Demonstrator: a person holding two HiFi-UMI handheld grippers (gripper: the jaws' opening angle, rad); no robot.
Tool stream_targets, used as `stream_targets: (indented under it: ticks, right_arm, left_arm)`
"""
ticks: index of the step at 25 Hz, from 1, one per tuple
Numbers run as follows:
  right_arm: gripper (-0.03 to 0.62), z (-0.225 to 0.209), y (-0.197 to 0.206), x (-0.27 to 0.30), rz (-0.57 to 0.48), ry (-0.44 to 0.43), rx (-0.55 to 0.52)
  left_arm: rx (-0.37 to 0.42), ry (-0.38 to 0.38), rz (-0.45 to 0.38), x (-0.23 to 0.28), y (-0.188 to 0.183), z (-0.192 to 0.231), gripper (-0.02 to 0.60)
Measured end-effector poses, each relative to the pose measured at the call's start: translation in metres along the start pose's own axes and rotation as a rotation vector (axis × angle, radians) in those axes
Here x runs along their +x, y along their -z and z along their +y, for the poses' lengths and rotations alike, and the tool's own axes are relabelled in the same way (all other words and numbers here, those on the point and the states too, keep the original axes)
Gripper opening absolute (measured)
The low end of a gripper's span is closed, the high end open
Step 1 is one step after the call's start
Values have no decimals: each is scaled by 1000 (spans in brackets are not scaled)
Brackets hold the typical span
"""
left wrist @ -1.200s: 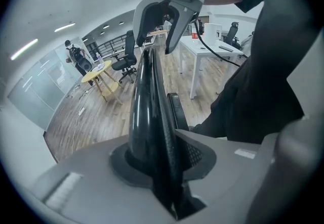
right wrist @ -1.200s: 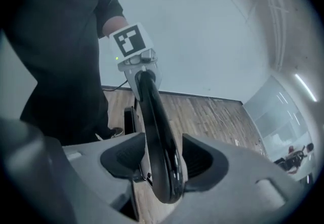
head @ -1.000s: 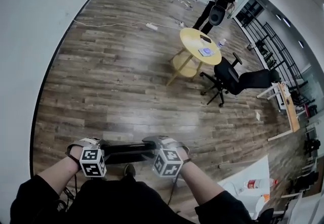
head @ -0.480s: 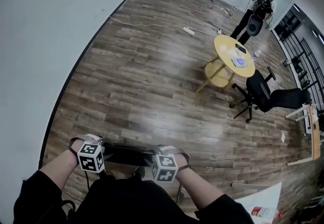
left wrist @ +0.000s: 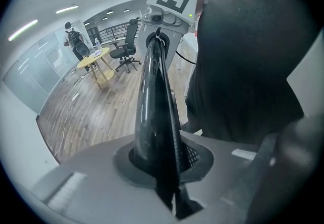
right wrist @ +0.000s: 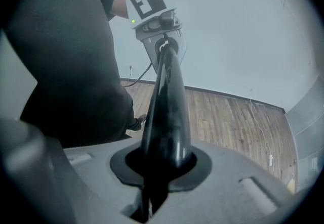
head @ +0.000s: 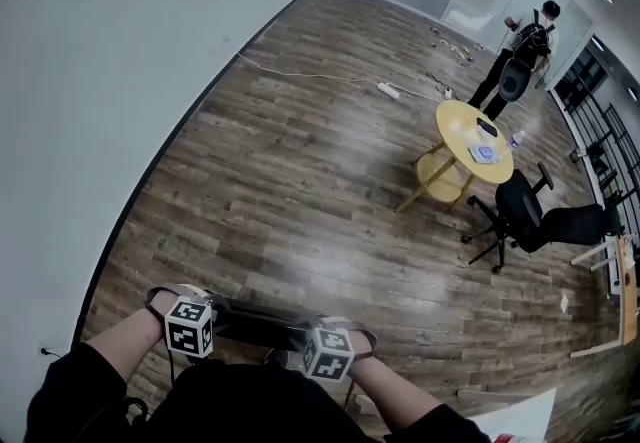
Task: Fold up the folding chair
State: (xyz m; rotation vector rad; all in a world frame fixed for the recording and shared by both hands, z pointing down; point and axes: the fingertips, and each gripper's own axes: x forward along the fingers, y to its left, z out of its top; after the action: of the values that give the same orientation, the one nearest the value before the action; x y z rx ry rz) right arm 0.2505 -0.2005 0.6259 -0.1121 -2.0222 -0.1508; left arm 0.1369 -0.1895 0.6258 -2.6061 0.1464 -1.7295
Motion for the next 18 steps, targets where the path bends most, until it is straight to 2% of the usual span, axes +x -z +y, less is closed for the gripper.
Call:
stream_targets:
  ticks: [6, 12, 18]
  right_arm:
    - [57, 6, 1, -1, 30, -29, 0]
    - [49, -4, -4, 0, 45, -13, 12]
    - [44, -14, -17, -4, 58, -46, -5]
  left_arm:
    - [-12, 14, 14, -1, -1, -7, 52]
    - [-28, 8, 11, -6, 3, 3, 46]
    - [-66, 54, 13, -19, 9, 8, 46]
